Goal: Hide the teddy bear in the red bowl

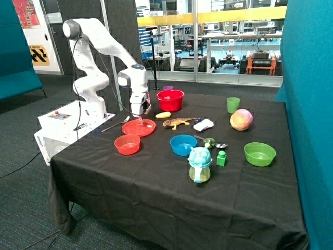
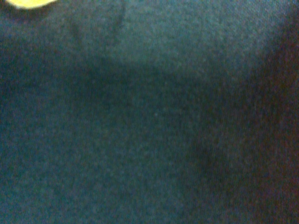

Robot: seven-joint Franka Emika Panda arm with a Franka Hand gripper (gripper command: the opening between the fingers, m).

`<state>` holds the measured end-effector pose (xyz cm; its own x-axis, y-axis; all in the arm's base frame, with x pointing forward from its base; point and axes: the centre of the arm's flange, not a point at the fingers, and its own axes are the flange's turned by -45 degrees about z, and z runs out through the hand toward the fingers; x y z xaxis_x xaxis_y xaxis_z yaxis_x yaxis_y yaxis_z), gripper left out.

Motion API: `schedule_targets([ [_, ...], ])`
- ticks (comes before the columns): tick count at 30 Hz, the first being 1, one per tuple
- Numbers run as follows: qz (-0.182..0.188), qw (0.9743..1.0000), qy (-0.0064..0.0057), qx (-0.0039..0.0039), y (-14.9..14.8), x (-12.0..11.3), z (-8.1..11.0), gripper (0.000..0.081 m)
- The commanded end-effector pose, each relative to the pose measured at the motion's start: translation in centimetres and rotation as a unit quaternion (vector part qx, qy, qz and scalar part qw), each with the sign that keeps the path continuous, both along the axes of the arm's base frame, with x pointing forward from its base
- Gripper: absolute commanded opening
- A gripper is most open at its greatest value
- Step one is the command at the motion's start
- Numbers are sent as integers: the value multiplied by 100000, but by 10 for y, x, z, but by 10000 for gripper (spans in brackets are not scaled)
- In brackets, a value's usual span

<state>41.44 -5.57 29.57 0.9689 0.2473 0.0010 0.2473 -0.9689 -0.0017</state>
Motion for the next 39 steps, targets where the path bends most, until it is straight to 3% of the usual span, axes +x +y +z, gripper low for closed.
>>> schedule_targets([
  [1,-617,99998,28,-96,-1,1,-12,578],
  [12,195,100000,27,-97,10,3,-20,521],
  [19,-145,100000,27,-96,9,5,-22,400],
  [22,-301,99999,27,-96,7,5,-23,281],
  [24,-1066,99994,28,-96,6,4,-23,100],
  [26,-1292,99992,28,-96,3,4,-23,25],
  [39,-1588,99987,29,-96,-2,4,-22,0],
])
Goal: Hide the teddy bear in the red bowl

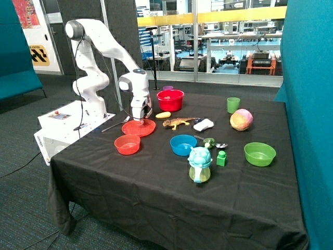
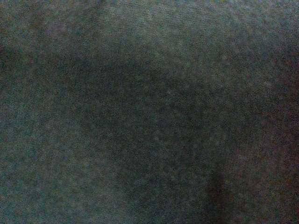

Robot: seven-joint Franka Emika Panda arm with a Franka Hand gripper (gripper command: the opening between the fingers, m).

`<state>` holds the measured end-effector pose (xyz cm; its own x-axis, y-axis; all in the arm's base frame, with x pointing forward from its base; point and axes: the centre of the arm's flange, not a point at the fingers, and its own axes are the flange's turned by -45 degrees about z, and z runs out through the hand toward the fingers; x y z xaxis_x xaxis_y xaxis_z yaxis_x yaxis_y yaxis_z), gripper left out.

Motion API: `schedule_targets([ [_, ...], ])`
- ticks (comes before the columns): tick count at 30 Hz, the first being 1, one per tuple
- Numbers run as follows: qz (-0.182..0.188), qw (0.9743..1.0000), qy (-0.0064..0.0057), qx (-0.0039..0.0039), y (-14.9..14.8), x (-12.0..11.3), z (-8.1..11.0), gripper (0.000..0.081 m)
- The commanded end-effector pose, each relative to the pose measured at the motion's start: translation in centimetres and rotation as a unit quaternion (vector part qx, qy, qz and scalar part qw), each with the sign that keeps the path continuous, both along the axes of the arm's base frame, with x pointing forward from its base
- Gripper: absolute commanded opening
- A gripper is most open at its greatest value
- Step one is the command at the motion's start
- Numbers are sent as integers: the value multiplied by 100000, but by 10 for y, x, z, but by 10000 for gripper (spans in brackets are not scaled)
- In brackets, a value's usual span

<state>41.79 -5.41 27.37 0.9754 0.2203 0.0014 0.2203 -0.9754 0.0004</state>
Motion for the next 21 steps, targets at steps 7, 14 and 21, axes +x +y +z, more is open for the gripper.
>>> schedule_targets([
  [7,-223,100000,72,5,-4,4,1,0],
  [14,216,100000,72,4,-2,8,2,0],
  [21,976,99995,72,4,1,9,1,0],
])
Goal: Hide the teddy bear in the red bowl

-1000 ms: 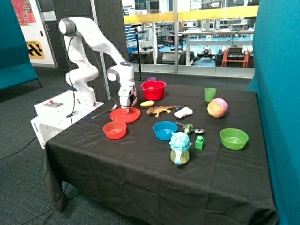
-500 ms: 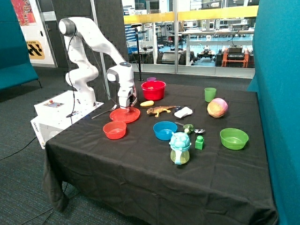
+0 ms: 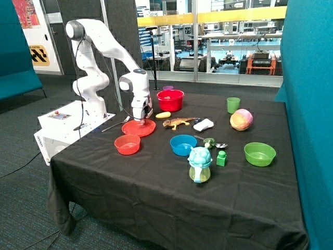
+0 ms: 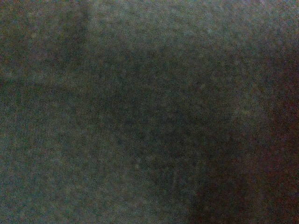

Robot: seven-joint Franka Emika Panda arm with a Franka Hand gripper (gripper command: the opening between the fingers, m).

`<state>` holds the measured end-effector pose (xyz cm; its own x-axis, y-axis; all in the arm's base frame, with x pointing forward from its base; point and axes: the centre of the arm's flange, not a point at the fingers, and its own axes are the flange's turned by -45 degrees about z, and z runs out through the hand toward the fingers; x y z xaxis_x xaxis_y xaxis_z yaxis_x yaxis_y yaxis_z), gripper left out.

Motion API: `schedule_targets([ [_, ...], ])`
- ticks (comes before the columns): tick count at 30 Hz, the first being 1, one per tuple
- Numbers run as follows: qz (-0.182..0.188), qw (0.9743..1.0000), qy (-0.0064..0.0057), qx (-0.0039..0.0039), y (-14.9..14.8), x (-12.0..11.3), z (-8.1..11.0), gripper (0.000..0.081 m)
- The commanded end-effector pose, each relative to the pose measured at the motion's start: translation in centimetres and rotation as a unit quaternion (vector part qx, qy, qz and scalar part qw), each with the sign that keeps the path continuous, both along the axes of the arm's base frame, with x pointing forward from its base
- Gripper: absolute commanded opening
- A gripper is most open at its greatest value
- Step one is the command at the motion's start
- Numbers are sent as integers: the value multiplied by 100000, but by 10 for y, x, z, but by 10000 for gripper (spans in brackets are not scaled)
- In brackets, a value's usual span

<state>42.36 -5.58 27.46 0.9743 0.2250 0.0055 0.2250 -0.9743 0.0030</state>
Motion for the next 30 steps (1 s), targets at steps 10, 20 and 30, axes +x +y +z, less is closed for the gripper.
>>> schedule_targets([
  [10,1316,99991,304,82,4,6,-1,0],
  [20,1808,99983,304,80,9,15,12,0],
  [30,1342,99991,304,82,14,37,51,0],
])
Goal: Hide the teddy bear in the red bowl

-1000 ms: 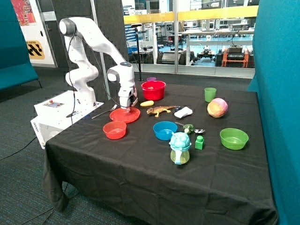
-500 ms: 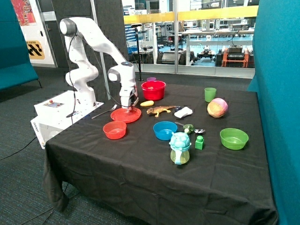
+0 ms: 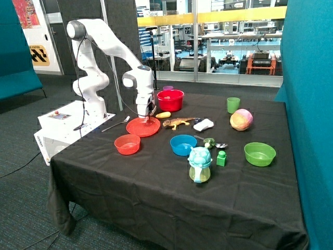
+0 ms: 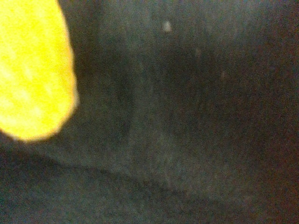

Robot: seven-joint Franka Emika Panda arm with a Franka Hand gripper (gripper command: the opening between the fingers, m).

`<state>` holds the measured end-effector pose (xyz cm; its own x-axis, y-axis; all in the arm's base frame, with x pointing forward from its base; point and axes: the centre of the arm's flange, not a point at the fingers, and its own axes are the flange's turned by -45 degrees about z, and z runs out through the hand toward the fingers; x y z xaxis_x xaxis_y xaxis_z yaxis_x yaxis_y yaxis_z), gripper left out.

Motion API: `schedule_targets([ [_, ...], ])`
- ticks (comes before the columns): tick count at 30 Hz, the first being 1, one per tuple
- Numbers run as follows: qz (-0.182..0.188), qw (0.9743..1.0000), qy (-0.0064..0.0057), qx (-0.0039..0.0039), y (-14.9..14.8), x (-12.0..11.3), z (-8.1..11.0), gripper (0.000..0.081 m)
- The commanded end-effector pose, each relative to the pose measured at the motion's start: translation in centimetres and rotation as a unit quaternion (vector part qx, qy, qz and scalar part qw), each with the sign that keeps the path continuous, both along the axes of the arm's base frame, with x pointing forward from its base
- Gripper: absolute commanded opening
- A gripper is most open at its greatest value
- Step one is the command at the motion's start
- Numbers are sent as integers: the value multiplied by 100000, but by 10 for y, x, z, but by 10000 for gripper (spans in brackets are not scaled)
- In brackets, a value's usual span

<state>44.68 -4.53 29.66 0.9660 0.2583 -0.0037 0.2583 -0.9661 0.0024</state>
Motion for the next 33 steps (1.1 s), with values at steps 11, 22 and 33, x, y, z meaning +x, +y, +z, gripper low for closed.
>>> schedule_targets([
  [11,277,99999,-146,163,8,31,66,0],
  [22,1807,99983,-143,165,19,40,89,0],
  [33,10027,99496,-129,177,69,42,114,0],
])
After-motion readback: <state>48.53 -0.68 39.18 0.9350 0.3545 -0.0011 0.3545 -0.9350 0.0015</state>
